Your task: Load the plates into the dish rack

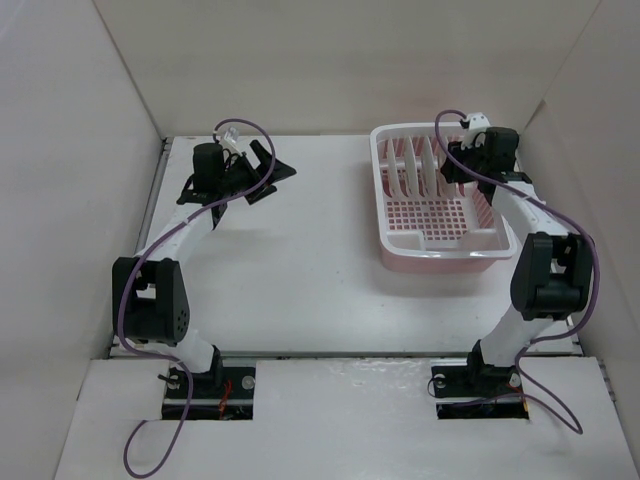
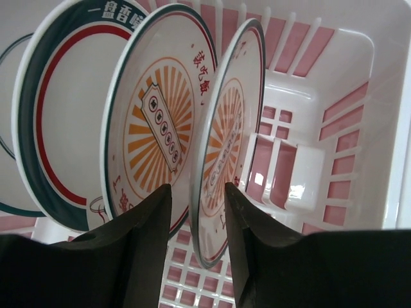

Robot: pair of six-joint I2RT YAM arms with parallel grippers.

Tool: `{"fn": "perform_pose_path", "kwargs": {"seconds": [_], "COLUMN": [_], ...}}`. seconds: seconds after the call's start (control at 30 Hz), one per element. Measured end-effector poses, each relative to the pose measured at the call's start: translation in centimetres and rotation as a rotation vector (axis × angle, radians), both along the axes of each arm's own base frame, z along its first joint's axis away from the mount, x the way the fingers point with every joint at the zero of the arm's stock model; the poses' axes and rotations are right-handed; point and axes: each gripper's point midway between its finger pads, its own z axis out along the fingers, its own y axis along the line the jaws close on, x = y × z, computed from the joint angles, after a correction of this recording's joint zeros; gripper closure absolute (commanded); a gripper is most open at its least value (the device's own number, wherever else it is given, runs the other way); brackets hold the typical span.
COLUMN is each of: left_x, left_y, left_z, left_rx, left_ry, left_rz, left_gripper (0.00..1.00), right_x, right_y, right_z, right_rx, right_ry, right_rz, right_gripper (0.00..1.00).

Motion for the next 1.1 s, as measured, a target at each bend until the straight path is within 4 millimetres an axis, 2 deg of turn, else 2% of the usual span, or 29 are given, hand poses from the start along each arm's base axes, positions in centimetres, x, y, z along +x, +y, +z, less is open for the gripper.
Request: {"fn": "perform_pose_path", "kwargs": {"seconds": [0.2, 0.47, 0.7, 0.77, 0.83, 0.87, 0.93, 1.0, 1.1], "left_x": [0.0, 0.2, 0.2, 0.1, 0.1, 0.1, 0.1, 0.3, 2.1], "left_y": [-0.1, -0.1, -0.2, -0.2, -0.2, -0.2, -0.1, 0.2, 1.1], "left_z": [0.1, 0.0, -0.1, -0.1, -0.1, -0.1, -0.2, 0.1, 2.8], "left_rx": [-0.002, -0.004, -0.006, -0.006, -0.006, -0.005, 0.005, 0.031, 0.101], "left_ry": [-0.002, -0.007, -0.004, -0.005, -0.005, -0.005, 0.003, 0.019, -0.018], "left_rz": [-0.005, -0.006, -0.009, -0.011, -0.012, -0.012, -0.011, -0.001, 0.047], "left_gripper": [0.0, 0.0, 0.0, 0.0, 0.0, 0.0, 0.0, 0.0, 0.0], "right_x": [0.4, 1.0, 1.2, 1.1, 0.7, 0.3, -0.7, -2.1, -5.2], "right_y": [0.8, 0.7, -0.1, -0.6, -1.1, -1.3, -1.2, -0.2, 2.4], "right_z": [0.6, 2.1, 4.5, 5.7, 7.5, 8.6, 11.5, 15.4, 22.0], "right_rx": [0.0, -0.009, -0.039, -0.057, -0.074, -0.081, -0.088, -0.074, -0.023], "right_ry": [-0.014, -0.043, -0.072, -0.089, -0.118, -0.136, -0.186, -0.251, -0.381], "right_rz": [0.015, 0.0, -0.05, -0.084, -0.127, -0.152, -0.194, -0.207, -0.205], "right_gripper": [0.52, 0.47, 0.44, 0.38, 0.28, 0.0, 0.0, 0.0, 0.0]}}
